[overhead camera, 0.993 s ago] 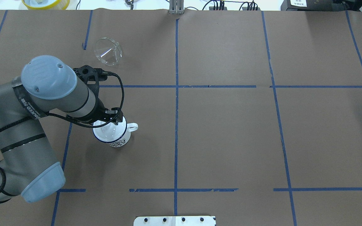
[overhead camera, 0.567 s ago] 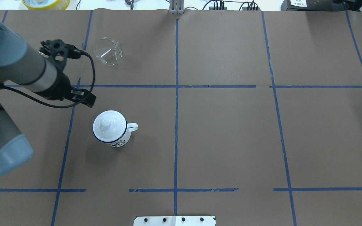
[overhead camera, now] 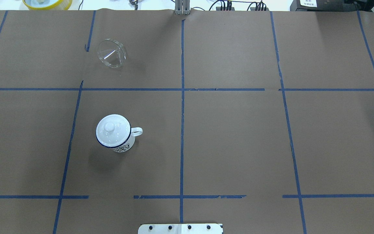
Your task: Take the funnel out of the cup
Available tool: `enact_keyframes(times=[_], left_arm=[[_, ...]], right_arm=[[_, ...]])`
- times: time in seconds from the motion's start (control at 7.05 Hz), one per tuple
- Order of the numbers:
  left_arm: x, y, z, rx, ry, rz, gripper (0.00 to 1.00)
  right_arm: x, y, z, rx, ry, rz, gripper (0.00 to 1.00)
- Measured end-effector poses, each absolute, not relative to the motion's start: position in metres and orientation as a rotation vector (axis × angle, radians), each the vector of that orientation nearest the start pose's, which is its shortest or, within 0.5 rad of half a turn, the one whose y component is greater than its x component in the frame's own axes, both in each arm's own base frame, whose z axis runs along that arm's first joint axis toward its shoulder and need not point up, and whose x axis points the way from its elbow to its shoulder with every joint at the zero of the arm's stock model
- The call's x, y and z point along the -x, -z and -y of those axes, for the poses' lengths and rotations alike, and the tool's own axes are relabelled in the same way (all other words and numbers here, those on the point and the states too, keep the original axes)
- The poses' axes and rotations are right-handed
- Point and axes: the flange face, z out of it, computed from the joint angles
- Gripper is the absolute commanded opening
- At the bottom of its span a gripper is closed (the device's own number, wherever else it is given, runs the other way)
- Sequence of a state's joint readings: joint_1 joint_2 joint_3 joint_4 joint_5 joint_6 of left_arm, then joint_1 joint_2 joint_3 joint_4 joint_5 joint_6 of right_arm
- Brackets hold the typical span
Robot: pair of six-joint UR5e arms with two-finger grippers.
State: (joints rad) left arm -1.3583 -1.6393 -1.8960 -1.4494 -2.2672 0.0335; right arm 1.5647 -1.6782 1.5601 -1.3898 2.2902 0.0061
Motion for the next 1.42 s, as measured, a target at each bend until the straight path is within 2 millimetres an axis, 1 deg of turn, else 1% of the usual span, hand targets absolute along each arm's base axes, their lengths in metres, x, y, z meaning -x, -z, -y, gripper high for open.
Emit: enact_keyframes(times=[0.14,0.28,0.43,0.57,0.71,0.85,1.13,1.42], left_arm=[[0.008,-0.541,0.510,-0.155,-0.305,-0.698,1.00],[0.043,-0.584,0.501,-0.112,-0.257,-0.696,1.00],[0.067,-0.613,0.485,-0.079,-0.208,-0.701,1.00],[0.088,-0.629,0.469,-0.068,-0.164,-0.704,1.00],[0.098,-0.634,0.461,-0.063,-0.140,-0.705,1.00],[0.103,-0.635,0.459,-0.060,-0.126,-0.704,1.00],[0.105,-0.637,0.457,-0.057,-0.119,-0.704,1.00],[0.105,-0.631,0.458,-0.071,-0.126,-0.703,1.00]], right_arm=[[-0.065,-0.700,0.449,-0.056,0.023,0.720,1.00],[-0.065,-0.700,0.449,-0.056,0.023,0.720,1.00],[-0.065,-0.700,0.449,-0.056,0.023,0.720,1.00],[-0.065,-0.700,0.449,-0.056,0.023,0.720,1.00],[-0.065,-0.700,0.449,-0.056,0.023,0.720,1.00],[-0.065,-0.700,0.449,-0.056,0.023,0.720,1.00],[-0.065,-0.700,0.449,-0.056,0.023,0.720,1.00],[-0.065,-0.700,0.449,-0.056,0.023,0.720,1.00]])
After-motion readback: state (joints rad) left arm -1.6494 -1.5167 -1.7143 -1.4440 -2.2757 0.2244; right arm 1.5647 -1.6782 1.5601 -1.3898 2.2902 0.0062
